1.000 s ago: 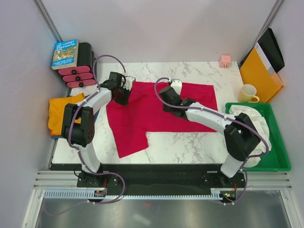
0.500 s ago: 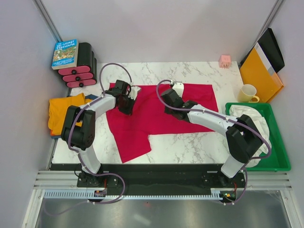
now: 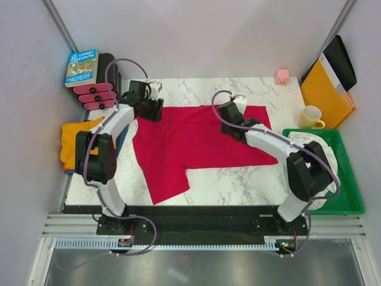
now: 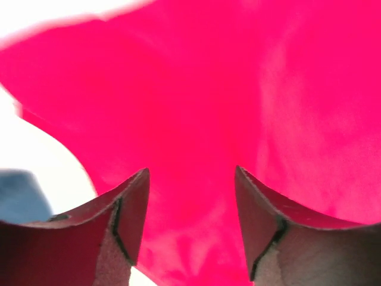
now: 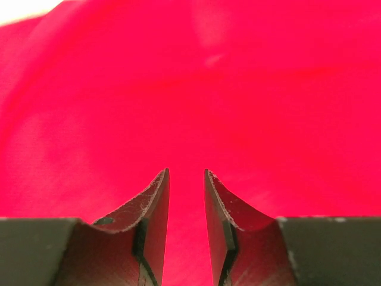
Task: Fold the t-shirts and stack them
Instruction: Fold the flattened tshirt in 1/3 of the way
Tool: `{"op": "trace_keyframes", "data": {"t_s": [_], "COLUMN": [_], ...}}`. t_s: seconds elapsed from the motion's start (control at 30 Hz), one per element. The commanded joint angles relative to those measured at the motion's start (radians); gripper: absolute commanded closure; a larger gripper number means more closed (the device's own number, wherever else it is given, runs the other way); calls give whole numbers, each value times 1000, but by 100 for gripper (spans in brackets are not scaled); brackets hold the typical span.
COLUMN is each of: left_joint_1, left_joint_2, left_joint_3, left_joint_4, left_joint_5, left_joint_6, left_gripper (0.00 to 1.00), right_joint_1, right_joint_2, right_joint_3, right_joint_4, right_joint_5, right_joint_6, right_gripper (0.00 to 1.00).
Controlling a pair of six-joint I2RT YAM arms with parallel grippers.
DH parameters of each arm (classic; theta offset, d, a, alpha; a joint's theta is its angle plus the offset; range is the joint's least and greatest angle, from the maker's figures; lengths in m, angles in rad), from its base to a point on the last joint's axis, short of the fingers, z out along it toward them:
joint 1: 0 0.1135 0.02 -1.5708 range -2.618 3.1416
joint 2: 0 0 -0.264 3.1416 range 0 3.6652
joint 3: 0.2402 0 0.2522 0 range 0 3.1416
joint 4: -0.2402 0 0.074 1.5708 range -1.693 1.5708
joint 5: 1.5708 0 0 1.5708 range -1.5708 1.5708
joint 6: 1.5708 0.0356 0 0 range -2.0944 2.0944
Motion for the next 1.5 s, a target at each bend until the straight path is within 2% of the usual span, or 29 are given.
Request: {"op": "trace_keyframes", "data": {"t_s": [0.0, 0.13, 0.2, 0.37, 0.73, 0.9, 1.17, 1.47], "left_joint_1": [16, 16, 18, 18, 24, 24, 39, 91], "left_joint_2": [155, 302, 333, 397, 434, 471, 519, 560], "left_joint_3": [178, 289, 338, 393, 412, 444, 473, 539], "left_joint_4": [11, -11, -14, -34, -41, -70, -126, -163], "left_joint_5": [-67, -119, -133, -135, -149, -166, -184, -221], "left_joint_6": [-26, -20, -20, -27, -11, -15, 0, 22], "left_gripper": [39, 45, 45, 46, 46, 46, 46, 46], "right_joint_1": [-141, -225, -242, -262, -302, -368, -468, -557], "right_joint_2": [78, 194, 248, 334, 408, 538, 604, 640], "right_joint_3": [51, 147, 183, 290, 362, 450, 453, 479], "right_joint_4": [0, -9, -11, -8, 37, -64, -145, -193], "right_joint_5": [4, 4, -5, -5, -20, -79, -154, -165], "right_joint_6": [-55, -91, -92, -92, -53, -36, -2, 0], "right_gripper": [65, 70, 73, 73, 73, 73, 73, 73]}}
